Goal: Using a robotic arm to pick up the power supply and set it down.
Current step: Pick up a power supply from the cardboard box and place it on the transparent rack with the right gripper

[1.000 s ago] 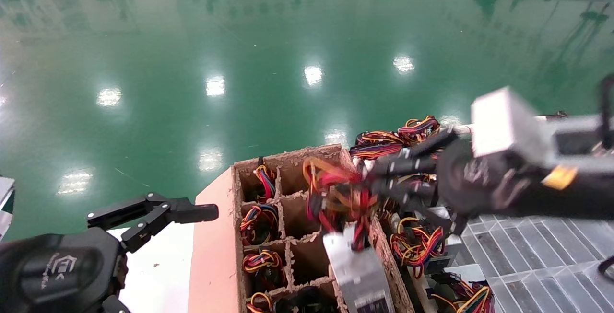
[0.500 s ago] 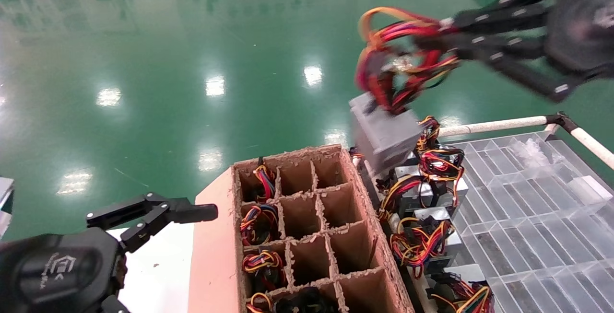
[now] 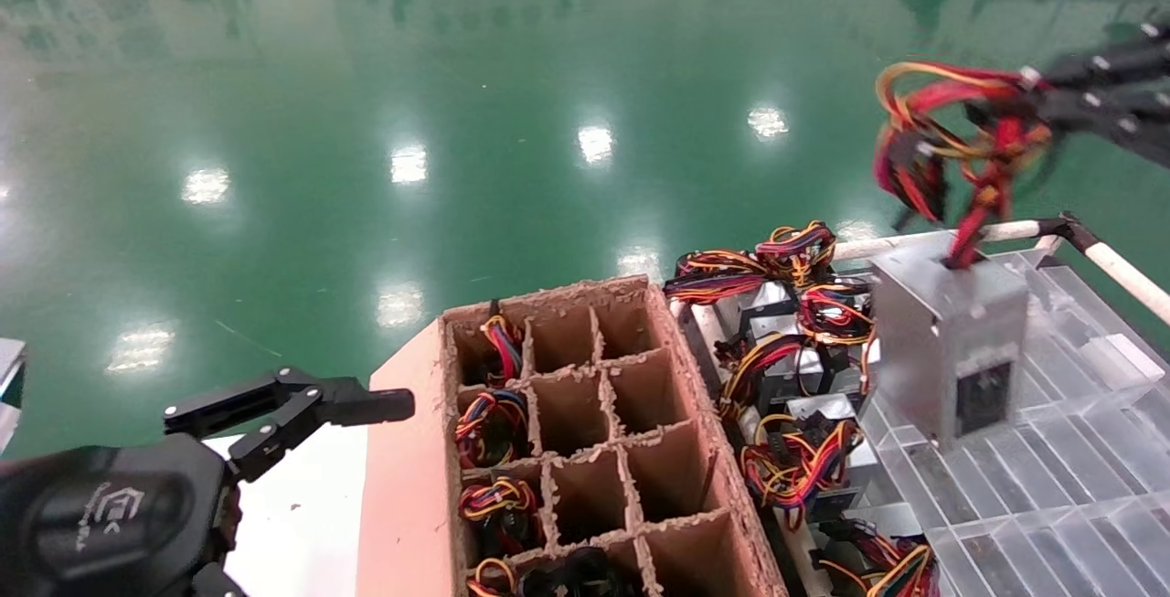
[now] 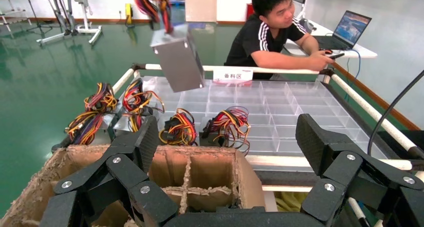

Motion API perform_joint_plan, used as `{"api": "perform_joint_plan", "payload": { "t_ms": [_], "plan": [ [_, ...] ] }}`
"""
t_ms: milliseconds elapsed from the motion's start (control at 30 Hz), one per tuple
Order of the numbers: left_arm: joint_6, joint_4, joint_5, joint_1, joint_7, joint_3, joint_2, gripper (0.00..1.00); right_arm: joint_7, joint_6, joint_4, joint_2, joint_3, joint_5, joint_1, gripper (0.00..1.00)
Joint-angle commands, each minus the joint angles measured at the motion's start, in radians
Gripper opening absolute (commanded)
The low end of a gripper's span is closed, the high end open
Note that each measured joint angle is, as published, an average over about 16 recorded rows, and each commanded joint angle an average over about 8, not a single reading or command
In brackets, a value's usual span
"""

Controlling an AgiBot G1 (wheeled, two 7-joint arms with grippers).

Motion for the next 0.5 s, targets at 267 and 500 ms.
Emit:
{"api": "perform_joint_plan", "payload": {
  "t_ms": [267,500],
  "plan": [
    [0.000,0.000,0.000,0.000,0.000,0.000,0.000,1.00,-0.061,0.003,-0.064,0.088,-0.137,0.041,0.015,0.00],
    [0.000,0.000,0.000,0.000,0.000,0.000,0.000,1.00,-0.113,0.008,-0.137,0.092,-0.210,0.048,0.028,0.00]
  ]
}}
